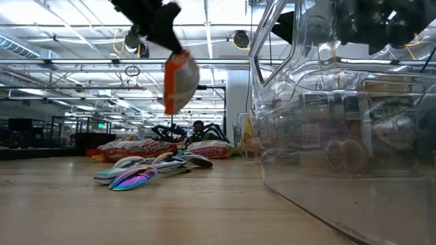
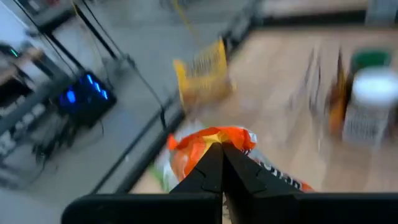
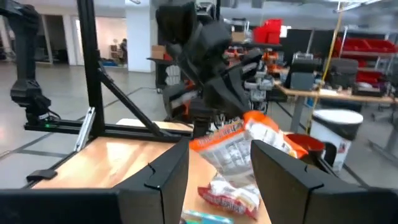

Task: Pick & Place Food Item
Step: Put the orange noodle pack into the top transparent bin

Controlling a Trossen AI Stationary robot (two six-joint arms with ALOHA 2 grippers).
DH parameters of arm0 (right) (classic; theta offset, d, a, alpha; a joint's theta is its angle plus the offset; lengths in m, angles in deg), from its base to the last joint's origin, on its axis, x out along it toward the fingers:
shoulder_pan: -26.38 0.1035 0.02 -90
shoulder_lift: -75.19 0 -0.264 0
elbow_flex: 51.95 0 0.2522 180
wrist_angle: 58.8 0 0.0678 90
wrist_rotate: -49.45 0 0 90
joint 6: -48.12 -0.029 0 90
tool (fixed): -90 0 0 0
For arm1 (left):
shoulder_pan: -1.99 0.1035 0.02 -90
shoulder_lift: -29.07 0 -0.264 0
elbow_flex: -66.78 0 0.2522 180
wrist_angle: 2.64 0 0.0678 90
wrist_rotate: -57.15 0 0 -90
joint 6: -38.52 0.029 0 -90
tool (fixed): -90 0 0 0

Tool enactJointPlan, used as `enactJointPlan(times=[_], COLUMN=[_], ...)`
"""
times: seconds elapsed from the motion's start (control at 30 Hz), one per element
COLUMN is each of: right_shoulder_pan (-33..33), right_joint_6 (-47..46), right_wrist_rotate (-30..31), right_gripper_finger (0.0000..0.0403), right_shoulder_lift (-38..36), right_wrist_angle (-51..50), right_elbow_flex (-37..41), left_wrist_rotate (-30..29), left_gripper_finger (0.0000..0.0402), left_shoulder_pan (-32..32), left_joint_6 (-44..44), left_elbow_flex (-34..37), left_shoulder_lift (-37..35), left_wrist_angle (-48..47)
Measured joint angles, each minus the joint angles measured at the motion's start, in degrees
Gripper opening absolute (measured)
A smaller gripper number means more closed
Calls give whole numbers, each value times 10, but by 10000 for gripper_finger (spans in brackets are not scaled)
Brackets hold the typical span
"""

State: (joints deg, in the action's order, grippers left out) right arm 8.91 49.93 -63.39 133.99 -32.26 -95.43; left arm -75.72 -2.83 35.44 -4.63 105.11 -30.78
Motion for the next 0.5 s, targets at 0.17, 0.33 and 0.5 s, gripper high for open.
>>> enactJointPlan(times=[0.17, 0.33, 0.5], right_shoulder_pan=[38, 72, 94], right_joint_6=[4, 26, 63], right_wrist_rotate=[64, 71, 123], right_gripper_finger=[164, 164, 172], right_shoulder_lift=[51, 89, 117], right_wrist_angle=[38, 40, 0], right_elbow_flex=[-5, -27, -57], left_wrist_rotate=[-22, -7, 18], left_gripper_finger=[2, 2, 1], left_shoulder_pan=[-6, -8, -9], left_joint_6=[60, 119, 173], left_elbow_flex=[-1, -1, 0], left_shoulder_lift=[19, 46, 69], left_wrist_angle=[98, 157, 214])
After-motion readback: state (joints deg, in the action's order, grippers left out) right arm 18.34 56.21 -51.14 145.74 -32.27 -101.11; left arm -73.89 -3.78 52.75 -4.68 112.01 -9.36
